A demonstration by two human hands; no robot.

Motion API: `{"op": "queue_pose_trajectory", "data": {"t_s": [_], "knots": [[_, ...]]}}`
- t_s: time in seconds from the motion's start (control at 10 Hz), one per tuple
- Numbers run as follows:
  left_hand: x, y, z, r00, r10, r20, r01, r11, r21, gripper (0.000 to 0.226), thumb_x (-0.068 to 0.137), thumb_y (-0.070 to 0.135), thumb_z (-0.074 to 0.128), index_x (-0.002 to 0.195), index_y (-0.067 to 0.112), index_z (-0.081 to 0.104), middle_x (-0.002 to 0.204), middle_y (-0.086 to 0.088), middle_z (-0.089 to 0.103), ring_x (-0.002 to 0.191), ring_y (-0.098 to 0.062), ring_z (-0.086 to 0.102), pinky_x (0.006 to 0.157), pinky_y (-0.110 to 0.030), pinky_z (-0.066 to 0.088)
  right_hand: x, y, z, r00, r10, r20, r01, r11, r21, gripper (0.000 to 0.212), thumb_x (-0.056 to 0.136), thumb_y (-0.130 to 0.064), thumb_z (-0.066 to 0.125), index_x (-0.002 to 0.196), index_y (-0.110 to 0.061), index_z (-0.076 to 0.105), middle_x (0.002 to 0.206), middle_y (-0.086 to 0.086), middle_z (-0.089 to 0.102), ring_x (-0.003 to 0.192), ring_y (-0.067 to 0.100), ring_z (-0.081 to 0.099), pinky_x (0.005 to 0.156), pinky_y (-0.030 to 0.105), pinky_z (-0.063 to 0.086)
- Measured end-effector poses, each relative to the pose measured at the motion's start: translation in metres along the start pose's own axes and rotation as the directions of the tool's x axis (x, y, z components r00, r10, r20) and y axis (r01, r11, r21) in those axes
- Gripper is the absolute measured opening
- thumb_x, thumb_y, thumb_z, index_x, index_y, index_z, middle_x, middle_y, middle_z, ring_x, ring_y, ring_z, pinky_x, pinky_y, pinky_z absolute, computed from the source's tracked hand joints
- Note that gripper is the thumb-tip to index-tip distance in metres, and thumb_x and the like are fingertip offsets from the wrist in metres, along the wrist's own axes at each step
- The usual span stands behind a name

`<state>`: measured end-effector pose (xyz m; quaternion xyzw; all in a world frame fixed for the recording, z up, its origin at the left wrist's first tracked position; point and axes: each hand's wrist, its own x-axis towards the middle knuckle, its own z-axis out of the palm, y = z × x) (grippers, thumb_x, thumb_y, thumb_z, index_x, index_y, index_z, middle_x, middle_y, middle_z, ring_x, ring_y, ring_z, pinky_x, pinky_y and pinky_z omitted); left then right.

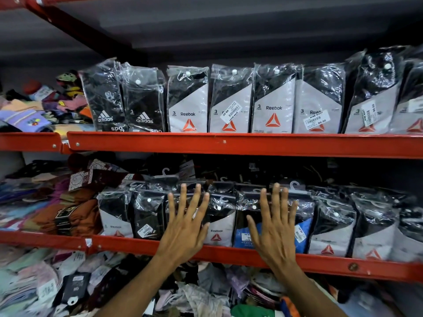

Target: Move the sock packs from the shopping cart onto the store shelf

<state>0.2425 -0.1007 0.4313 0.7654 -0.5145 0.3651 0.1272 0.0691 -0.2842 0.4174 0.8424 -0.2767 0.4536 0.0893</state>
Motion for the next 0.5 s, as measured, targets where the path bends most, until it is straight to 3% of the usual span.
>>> {"op": "queue_pose_trajectory", "data": {"t_s": [0.1, 0.3, 0.5], "knots": [[-0.004, 0.003, 0.01, 0.999, -0.013, 0.044, 0.012, 1.0, 0.021, 0.073, 0.103, 0.047, 0.034, 0.16, 0.012, 0.004, 0.169, -0.016, -0.004, 0.154, -0.042, -0.007, 0.118, -0.071, 0.009, -0.002, 0.009, 0.006, 0.999, 0.015, 0.03, -0.014, 0.999, -0.035, 0.076, 0.1, -0.054, 0.031, 0.161, -0.01, 0.016, 0.17, 0.019, 0.003, 0.158, 0.036, 0.0, 0.125, 0.061, 0.006], [-0.005, 0.005, 0.026, 0.995, -0.039, 0.092, 0.038, 0.999, 0.012, 0.07, 0.105, 0.048, 0.025, 0.16, 0.011, 0.003, 0.169, -0.014, -0.004, 0.154, -0.04, -0.005, 0.117, -0.07, 0.012, -0.003, 0.019, 0.02, 0.998, -0.037, 0.06, 0.039, 0.999, -0.024, 0.076, 0.101, -0.054, 0.031, 0.161, -0.012, 0.012, 0.171, 0.016, 0.001, 0.158, 0.035, 0.001, 0.125, 0.061, 0.005], [-0.004, 0.01, 0.008, 1.0, -0.002, 0.003, 0.002, 1.0, 0.019, 0.073, 0.104, 0.048, 0.033, 0.159, 0.009, 0.006, 0.169, -0.015, -0.003, 0.154, -0.04, -0.004, 0.116, -0.072, 0.011, 0.001, 0.016, 0.002, 0.996, -0.084, -0.04, 0.086, 0.995, 0.054, 0.079, 0.099, -0.054, 0.036, 0.161, -0.009, 0.015, 0.171, 0.017, 0.002, 0.158, 0.034, 0.002, 0.123, 0.063, 0.013]]}}
